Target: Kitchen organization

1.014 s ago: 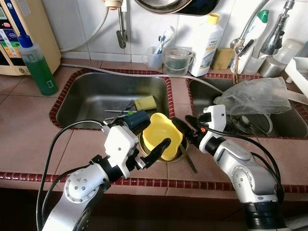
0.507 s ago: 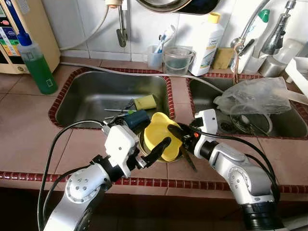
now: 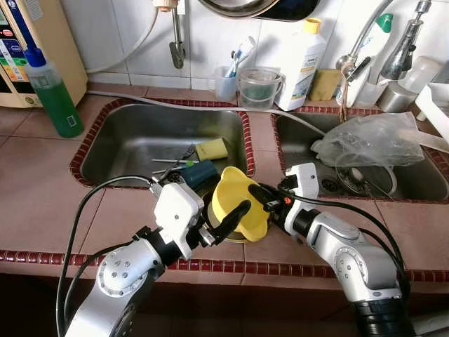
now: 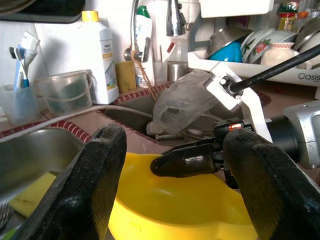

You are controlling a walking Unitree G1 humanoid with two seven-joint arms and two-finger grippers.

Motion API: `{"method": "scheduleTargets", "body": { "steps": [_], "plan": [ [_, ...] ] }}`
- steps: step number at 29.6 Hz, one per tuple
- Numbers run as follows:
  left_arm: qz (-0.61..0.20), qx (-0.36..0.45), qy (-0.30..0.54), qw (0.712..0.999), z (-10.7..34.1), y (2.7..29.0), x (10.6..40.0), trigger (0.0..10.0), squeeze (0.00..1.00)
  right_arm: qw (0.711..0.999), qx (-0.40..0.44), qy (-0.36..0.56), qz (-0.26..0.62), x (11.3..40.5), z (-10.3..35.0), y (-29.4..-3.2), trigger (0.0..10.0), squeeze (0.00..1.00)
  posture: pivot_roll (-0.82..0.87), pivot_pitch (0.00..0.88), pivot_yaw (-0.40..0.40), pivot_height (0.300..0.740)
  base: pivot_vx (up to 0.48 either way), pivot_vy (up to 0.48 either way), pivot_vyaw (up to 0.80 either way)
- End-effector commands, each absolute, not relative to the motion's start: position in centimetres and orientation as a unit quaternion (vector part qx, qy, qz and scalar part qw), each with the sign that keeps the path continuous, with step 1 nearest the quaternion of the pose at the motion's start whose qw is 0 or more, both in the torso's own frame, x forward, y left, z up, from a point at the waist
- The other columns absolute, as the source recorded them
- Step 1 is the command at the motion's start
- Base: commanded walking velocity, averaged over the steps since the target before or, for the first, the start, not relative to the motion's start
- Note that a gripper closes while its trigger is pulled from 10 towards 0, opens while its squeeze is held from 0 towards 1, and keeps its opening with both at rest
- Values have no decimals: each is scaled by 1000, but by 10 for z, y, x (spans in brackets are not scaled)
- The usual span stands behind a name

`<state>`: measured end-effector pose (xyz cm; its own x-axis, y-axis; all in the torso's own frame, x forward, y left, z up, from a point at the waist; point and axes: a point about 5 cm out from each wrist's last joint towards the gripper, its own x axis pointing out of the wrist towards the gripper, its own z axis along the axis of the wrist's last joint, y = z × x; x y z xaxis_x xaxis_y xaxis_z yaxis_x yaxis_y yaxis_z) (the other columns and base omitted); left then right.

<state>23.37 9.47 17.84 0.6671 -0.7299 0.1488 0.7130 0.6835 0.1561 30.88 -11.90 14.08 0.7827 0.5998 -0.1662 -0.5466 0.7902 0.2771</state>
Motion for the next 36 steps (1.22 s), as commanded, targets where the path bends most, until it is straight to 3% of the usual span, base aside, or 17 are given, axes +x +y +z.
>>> {"method": "scheduleTargets", "body": {
  "steps": [1, 6, 17, 22, 23, 24, 26, 27, 36],
  "plan": [
    [-412, 47, -97, 905, 178, 91, 230, 10000, 0, 939, 105, 127, 302, 306, 140, -121, 0, 0, -15, 108, -43, 740, 0, 0, 0],
    [-467, 63, -62, 880, 166, 91, 211, 10000, 0, 941, 106, 125, 297, 307, 141, -124, 0, 0, -16, 109, -42, 740, 0, 0, 0],
    [-451, 68, -67, 887, 170, 97, 219, 10000, 0, 943, 110, 109, 295, 309, 144, -126, 0, 0, -15, 116, -39, 740, 0, 0, 0],
    [-438, 59, -74, 894, 174, 97, 224, 10000, 0, 940, 136, 21, 312, 308, 163, -130, 0, 0, -16, 116, -34, 740, 0, 0, 0],
    [-434, 59, -77, 896, 175, 98, 226, 10000, 0, 937, 139, -1, 320, 307, 168, -131, 1725, 0, -17, 116, -33, 740, 0, 0, 0],
    [-427, 59, -81, 899, 177, 99, 229, 10000, 0, 936, 146, -23, 319, 308, 174, -133, 7255, 0, -16, 114, -33, 740, 0, 0, 0],
    [-422, 60, -83, 901, 178, 101, 232, 10000, 0, 938, 154, -26, 310, 309, 176, -135, 7255, 0, -16, 114, -33, 740, 0, 0, 0],
    [-413, 56, -87, 905, 180, 103, 236, 10000, 0, 932, 183, -39, 311, 310, 181, -137, 10000, 0, -16, 113, -33, 740, 0, 0, 0],
    [-333, 22, -115, 936, 198, 124, 264, 10000, 0, 938, 194, -98, 271, 313, 197, -145, 10000, 0, -14, 104, -30, 740, 0, 0, 0]
  ]
}}
